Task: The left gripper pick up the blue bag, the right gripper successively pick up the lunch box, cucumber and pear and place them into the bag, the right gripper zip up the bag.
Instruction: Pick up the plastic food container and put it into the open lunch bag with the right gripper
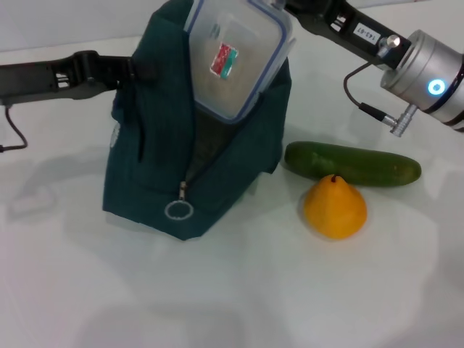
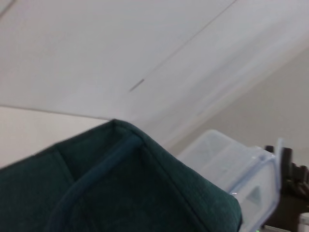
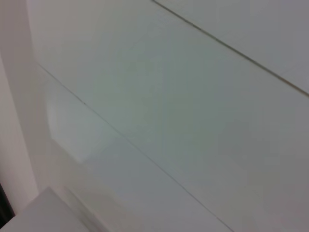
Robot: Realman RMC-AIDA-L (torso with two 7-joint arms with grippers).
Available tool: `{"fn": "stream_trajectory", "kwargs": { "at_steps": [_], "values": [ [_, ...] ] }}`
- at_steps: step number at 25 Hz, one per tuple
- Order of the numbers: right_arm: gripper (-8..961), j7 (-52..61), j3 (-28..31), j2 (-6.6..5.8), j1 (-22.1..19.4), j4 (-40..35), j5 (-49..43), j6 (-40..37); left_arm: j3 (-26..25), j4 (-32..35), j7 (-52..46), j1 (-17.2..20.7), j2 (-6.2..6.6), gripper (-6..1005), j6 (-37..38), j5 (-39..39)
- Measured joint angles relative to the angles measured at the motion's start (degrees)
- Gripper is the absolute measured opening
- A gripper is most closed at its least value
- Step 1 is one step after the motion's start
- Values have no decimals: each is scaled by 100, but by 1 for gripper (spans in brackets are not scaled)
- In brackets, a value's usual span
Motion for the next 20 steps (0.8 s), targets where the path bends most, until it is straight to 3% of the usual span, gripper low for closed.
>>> {"fn": "stream_trajectory", "kwargs": {
  "at_steps": [7, 20],
  "values": [
    [147, -37, -120, 6, 90, -9, 5, 239, 0, 274, -215, 6, 68, 98, 19, -70],
    [168, 15, -1058, 27, 204, -4, -1, 882, 0, 282, -255, 70, 78, 97, 9, -111]
  ]
}}
